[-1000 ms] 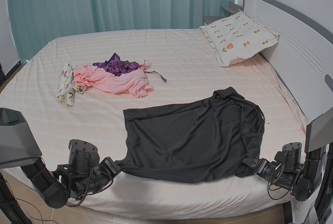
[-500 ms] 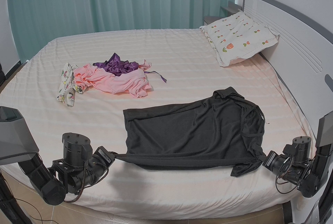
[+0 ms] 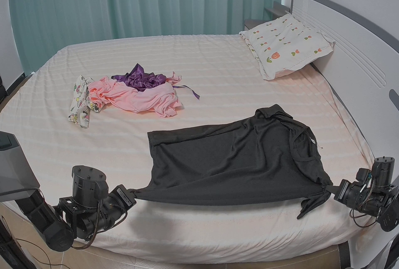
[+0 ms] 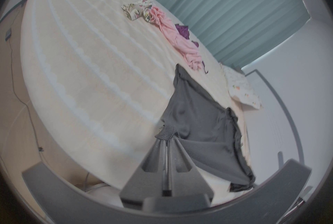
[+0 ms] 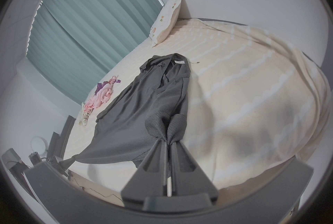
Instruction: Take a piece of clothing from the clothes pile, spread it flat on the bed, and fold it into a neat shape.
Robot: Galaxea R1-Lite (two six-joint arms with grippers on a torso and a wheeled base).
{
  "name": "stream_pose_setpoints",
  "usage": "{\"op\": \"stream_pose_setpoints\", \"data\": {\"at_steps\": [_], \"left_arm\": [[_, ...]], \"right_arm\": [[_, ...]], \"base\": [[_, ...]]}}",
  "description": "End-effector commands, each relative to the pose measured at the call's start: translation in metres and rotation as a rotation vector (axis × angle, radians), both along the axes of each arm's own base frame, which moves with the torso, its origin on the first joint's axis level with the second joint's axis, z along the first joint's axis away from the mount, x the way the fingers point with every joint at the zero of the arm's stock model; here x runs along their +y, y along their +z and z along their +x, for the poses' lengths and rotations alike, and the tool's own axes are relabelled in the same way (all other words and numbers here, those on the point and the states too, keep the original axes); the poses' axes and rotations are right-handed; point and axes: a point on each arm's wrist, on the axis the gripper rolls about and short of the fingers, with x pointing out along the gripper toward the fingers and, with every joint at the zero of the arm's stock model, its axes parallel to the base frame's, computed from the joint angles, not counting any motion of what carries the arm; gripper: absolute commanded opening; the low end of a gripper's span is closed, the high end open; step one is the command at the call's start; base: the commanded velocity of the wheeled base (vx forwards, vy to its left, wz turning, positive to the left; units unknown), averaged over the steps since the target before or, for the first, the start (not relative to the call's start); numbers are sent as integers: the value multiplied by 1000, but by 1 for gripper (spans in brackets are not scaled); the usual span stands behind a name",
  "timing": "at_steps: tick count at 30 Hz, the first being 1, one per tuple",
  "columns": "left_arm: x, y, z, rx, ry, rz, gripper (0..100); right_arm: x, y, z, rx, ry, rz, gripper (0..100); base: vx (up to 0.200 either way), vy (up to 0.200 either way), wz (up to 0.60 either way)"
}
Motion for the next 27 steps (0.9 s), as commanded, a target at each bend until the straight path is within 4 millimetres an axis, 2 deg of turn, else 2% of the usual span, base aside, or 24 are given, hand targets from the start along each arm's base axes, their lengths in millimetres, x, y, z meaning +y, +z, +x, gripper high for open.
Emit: {"op": "stream_pose_setpoints", "data": {"at_steps": [1,7,11,16,20,26,27], "left_arm": [[-6,0,-13,43,-68,51,0],[-10,-4,-24,118,-120,104,0],[-11,-7,-30,159,-152,147,0],[-12,-10,-33,198,-163,170,0],[-13,-13,-36,219,-189,197,0],[-17,-17,-44,262,-230,230,0],[-17,-17,-44,262,-230,230,100]], "right_arm": [[-6,7,-12,-12,6,-45,0],[-6,6,-25,65,58,-113,0],[-5,17,-35,39,75,-139,0],[-4,23,-43,137,112,-171,0],[-4,30,-46,153,129,-170,0],[-4,14,-39,260,145,-175,0],[-4,14,-39,260,145,-175,100]], "base": [[0,0,0],[0,0,0],[0,0,0],[0,0,0],[0,0,0],[0,0,0],[0,0,0]]}}
